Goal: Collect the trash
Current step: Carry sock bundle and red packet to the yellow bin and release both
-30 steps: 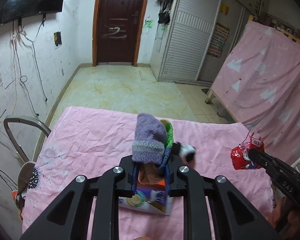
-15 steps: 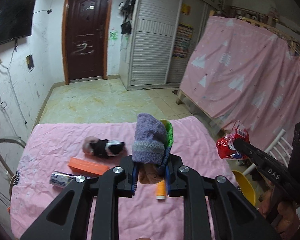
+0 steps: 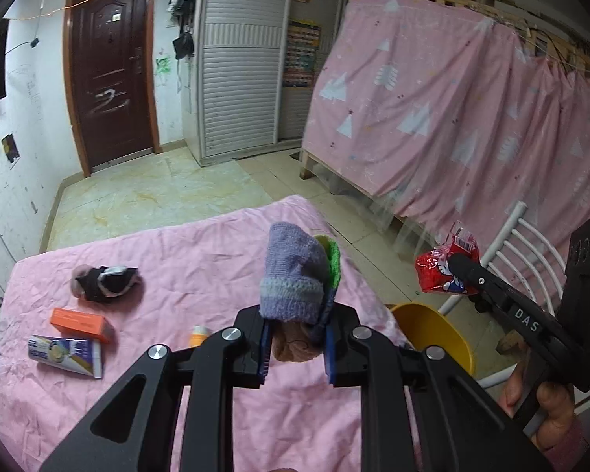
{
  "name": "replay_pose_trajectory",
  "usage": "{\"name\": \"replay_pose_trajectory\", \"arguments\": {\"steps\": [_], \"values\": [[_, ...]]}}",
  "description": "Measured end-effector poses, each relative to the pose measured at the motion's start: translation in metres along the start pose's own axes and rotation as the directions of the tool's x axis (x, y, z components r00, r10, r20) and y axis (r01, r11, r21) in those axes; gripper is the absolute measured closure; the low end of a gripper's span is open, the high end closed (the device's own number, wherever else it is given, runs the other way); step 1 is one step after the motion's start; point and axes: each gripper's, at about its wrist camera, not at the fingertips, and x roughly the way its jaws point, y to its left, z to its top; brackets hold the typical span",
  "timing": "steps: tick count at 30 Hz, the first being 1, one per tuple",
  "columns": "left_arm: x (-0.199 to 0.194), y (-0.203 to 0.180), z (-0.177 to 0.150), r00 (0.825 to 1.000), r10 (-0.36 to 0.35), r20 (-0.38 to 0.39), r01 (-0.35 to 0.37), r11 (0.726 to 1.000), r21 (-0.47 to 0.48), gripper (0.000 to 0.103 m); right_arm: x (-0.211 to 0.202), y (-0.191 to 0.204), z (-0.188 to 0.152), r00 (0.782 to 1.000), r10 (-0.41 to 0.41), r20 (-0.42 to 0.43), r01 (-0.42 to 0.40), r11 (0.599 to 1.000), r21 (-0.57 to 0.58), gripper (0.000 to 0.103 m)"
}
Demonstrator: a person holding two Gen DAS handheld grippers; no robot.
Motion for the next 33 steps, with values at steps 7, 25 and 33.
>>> {"name": "replay_pose_trajectory", "arguments": {"steps": [7,25,33], "values": [[0.014,-0.041,-0.005,0.998,-0.057,-0.037,0.059,0.997,0.05,0.092,-0.021,-0.045,-0.009,0.997,-0.075,0.01,0.074,0.995,0.062,0.084],[0.065,-0.143,-0.032,0.972,-0.148,-0.181,0.183,0.964,0.193,0.092,-0.047,-0.11,-0.028,0.985,-0.17,-0.005,0.169,0.975,0.141,0.084],[0.083,-0.172,-0.044,0.953,-0.184,-0.239,0.241,0.942,0.235,0.078,-0.05,-0.12,-0.029,0.985,-0.175,0.004,0.172,0.971,0.167,0.084]]}}
